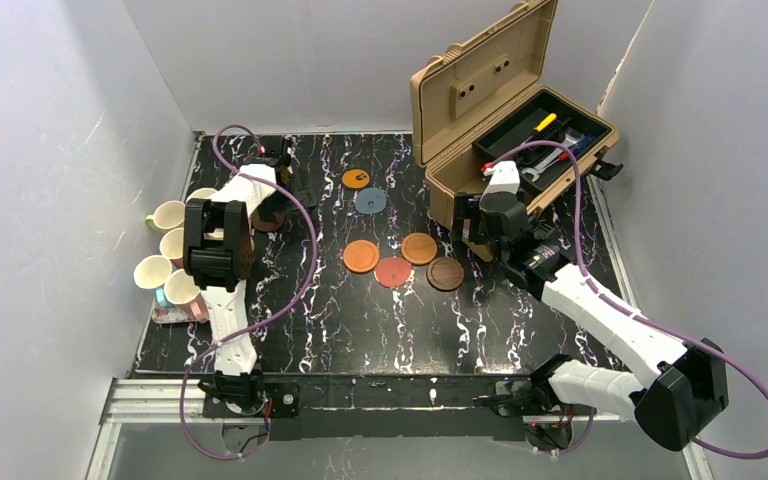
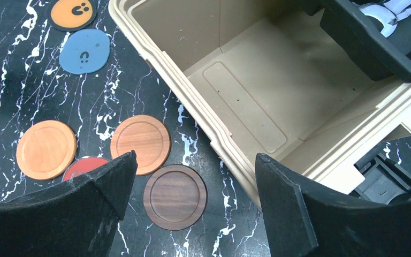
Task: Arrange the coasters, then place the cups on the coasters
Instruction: Move the coaster to the center of the board.
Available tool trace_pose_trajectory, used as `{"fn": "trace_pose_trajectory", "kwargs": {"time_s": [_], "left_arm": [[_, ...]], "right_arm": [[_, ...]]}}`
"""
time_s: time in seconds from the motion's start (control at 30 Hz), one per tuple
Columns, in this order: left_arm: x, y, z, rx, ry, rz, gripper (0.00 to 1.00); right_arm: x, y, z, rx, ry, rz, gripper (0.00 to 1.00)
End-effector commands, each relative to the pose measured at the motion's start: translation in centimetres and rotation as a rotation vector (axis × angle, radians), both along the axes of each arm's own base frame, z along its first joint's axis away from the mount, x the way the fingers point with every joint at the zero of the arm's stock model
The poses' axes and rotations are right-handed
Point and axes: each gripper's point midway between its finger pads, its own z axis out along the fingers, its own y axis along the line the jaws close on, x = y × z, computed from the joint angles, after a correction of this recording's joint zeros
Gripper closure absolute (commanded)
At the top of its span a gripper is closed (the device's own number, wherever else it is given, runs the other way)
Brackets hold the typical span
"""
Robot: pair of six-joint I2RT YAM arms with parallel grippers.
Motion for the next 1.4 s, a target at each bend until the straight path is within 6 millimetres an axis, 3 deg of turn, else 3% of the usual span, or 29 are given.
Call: {"fn": "trace_pose_trajectory", "kwargs": {"time_s": [0.0, 0.23, 0.53, 1.07, 1.37], "left_arm": [[-0.2, 0.4, 2.0, 0.003, -0.044, -0.02, 0.04], [-1.6, 0.4, 0.9, -0.011, 0.01, -0.031, 0.04], [-6.0, -0.7, -0.9, -0.088, 0.107, -0.034, 0.05], [-13.2, -5.7, -1.5, -0.293, 0.205, -0.04, 0.07], [-17.7, -8.1, -1.8, -0.272, 0.237, -0.092, 0.07]], "right_arm": [[0.7, 0.3, 1.4, 0.033, -0.052, -0.003, 0.1], [0.5, 0.0, 1.6, 0.028, -0.057, -0.011, 0.1], [0.2, -0.4, 1.6, 0.036, -0.063, -0.016, 0.1], [-0.3, -0.6, 1.5, 0.056, -0.072, -0.016, 0.1], [-0.4, -0.5, 1.7, 0.071, -0.074, -0.015, 0.1]]}}
